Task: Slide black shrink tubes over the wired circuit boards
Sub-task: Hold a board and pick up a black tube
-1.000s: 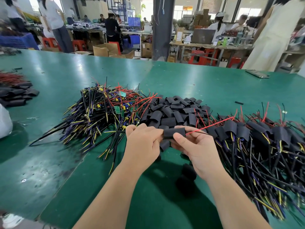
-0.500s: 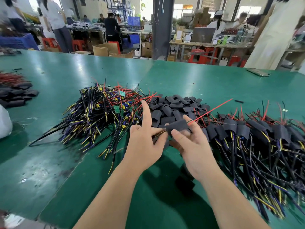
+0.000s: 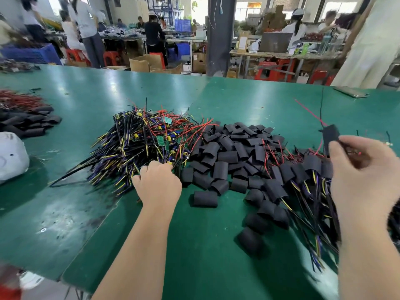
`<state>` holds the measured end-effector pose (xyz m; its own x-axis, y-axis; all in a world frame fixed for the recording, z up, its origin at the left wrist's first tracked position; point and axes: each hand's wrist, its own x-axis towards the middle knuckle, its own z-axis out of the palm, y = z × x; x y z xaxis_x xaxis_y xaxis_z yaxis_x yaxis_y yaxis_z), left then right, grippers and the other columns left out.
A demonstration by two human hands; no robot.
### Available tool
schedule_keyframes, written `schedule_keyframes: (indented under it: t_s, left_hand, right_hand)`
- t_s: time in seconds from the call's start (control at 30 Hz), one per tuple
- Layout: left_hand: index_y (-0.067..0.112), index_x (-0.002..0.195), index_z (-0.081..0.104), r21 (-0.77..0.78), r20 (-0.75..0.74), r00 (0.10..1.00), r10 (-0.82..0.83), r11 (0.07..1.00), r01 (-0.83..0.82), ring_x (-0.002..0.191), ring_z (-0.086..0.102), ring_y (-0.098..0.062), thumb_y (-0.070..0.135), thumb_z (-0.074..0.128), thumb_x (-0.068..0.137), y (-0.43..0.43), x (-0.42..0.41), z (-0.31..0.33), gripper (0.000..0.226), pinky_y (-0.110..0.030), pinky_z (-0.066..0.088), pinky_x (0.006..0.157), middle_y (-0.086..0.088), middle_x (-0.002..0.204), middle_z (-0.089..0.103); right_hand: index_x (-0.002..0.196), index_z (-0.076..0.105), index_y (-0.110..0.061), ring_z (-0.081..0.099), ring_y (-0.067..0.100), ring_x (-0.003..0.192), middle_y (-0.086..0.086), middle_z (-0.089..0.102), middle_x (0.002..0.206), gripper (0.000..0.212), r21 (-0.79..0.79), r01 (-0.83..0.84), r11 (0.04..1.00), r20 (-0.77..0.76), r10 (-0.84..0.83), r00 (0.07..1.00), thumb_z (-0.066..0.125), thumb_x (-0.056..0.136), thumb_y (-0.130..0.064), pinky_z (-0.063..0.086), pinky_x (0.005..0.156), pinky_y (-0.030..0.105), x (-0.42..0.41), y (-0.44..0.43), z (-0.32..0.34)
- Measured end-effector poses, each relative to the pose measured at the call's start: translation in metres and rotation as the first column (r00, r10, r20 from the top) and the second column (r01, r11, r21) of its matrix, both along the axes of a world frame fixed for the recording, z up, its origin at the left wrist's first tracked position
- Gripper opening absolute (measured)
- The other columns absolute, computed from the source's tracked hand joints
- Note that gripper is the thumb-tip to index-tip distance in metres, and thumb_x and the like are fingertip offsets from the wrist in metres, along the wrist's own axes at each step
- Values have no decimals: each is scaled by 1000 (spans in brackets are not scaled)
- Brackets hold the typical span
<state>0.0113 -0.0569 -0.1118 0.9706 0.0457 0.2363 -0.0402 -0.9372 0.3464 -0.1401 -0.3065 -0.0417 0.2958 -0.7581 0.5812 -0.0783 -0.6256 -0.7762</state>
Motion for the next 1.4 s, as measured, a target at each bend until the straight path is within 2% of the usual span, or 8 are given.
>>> schedule_keyframes:
  t_s: [0.17,0.33,0.5,0.6,0.8,0.97,1.2,1.4]
  left_hand:
    - [32,107,68,166,42,997,59,984,-65,110,51,-27,42,53,94,-5,12,1,23,-42,31,95,0,112,61]
    - [23,100,67,81,87,994,61,994,-68,104,51,-28,30,52,95,-6,15,3,17,-42,27,92,-3,106,60]
    - [24,99,45,-442,300,936,-182,844,306,79,53,-19,0,40,89,-7,3,9,27,-36,35,85,6,91,67]
    - [26,112,47,-500,397,822,-409,654,567,70,59,-10,2,29,71,-9,-9,14,51,-20,45,74,14,83,60]
    - [17,120,52,-377,447,719,-532,617,691,83,51,-16,4,34,86,-18,-15,13,41,-26,42,80,6,98,56]
    - [20,107,58,-323,431,732,-528,667,671,74,54,-5,37,32,98,-23,-20,14,32,-26,37,63,18,83,59]
    - [26,95,60,-493,452,710,-540,512,704,64,53,-7,23,35,98,-25,-28,18,25,-15,38,60,13,71,63]
    - [17,102,66,-395,462,639,-615,502,769,58,49,3,12,45,93,-26,-33,22,24,-10,32,55,10,71,61]
  right_hand:
    - [104,73,-21,43,39,118,10,52,133,22,-137,121,983,-467,-172,867,69,83,-18,31,97,49,7,8,-13]
    - [91,74,-10,62,28,90,9,67,95,17,-251,-291,923,-388,179,904,66,80,1,34,85,19,19,47,-19]
    - [135,54,-23,46,21,125,2,52,139,45,-54,-831,554,-771,505,387,62,92,-29,27,110,26,35,94,-49]
    - [143,39,-29,34,24,132,1,33,153,55,49,-825,563,-888,402,222,56,93,-44,29,111,36,44,102,-61]
    - [94,50,-20,50,19,94,-8,50,94,30,16,-794,608,-818,465,340,69,84,-41,43,78,34,44,96,-53]
    - [119,54,-24,45,18,110,-6,53,111,41,-40,-808,588,-797,469,381,66,81,-35,40,94,35,46,98,-60]
    - [70,47,-21,39,12,54,-7,46,62,10,272,-673,688,-266,726,634,49,61,-16,36,51,28,45,93,-53]
    - [98,56,-15,19,9,34,-2,47,55,46,742,-659,125,428,669,608,73,64,-41,17,38,15,45,75,-37]
